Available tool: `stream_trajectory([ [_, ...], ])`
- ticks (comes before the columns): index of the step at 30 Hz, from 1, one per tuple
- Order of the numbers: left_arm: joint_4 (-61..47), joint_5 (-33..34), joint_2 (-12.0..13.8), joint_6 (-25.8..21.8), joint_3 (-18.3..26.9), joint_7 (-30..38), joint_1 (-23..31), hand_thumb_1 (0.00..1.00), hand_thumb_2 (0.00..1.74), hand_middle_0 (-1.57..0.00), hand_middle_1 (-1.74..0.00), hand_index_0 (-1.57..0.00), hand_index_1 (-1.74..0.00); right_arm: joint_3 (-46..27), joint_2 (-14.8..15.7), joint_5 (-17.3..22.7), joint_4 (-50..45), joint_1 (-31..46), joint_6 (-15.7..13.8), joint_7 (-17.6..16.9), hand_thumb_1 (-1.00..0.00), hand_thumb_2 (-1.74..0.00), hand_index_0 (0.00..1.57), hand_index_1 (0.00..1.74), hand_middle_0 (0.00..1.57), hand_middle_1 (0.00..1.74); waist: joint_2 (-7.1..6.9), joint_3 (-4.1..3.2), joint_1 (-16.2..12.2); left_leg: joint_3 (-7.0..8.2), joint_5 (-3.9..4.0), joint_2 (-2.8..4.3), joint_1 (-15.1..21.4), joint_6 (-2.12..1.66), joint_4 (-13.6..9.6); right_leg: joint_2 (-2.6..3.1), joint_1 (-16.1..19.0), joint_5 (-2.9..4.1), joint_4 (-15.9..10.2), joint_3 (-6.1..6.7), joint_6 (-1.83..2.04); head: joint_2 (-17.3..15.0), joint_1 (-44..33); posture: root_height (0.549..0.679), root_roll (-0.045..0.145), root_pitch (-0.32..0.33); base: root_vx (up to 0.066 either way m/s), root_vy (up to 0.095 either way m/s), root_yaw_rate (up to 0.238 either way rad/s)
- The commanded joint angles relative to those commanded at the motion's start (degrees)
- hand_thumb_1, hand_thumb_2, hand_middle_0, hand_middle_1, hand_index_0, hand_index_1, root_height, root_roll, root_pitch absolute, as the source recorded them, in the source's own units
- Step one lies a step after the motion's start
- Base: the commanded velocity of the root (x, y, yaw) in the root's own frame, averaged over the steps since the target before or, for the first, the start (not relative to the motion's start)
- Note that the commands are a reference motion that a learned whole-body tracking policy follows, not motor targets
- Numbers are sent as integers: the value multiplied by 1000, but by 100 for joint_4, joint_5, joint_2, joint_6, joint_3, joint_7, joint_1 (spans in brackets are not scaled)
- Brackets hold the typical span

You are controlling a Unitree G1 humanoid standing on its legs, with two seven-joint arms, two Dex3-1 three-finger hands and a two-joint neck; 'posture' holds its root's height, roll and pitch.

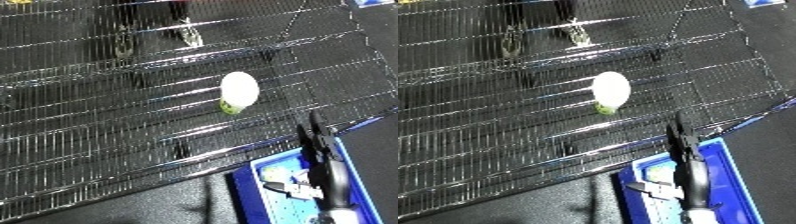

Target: Pick up the object and place it into the box

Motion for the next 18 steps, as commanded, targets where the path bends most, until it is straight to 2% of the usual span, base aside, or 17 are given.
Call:
stream_trajectory([
  [7,21,-37,96,-16,-45,74,-91,1000,1740,-1570,-1740,-1570,-1740,20,-149,93,239,-393,35,-198,0,0,0,0,0,0,89,0,38,19,-70,-56,-342,7,204,-10,-346,-61,242,10,-34,99,124,639,57,62,5,-20,41],
  [11,24,-56,130,-16,-63,93,-134,1000,1740,-1570,-1740,-1570,-1740,33,-209,139,361,-573,62,-275,0,0,0,0,0,0,125,0,58,29,-67,-66,-478,1,237,-17,-497,-72,310,2,-45,177,172,637,59,78,11,-22,36],
  [18,43,-301,142,67,-77,57,-201,1000,1740,-1570,-1740,-1570,-1740,48,-325,256,707,-944,41,-313,0,0,0,0,0,0,191,0,131,38,-58,-71,-681,-9,294,-44,-714,-96,431,-28,-65,589,363,634,61,99,16,-26,35],
])
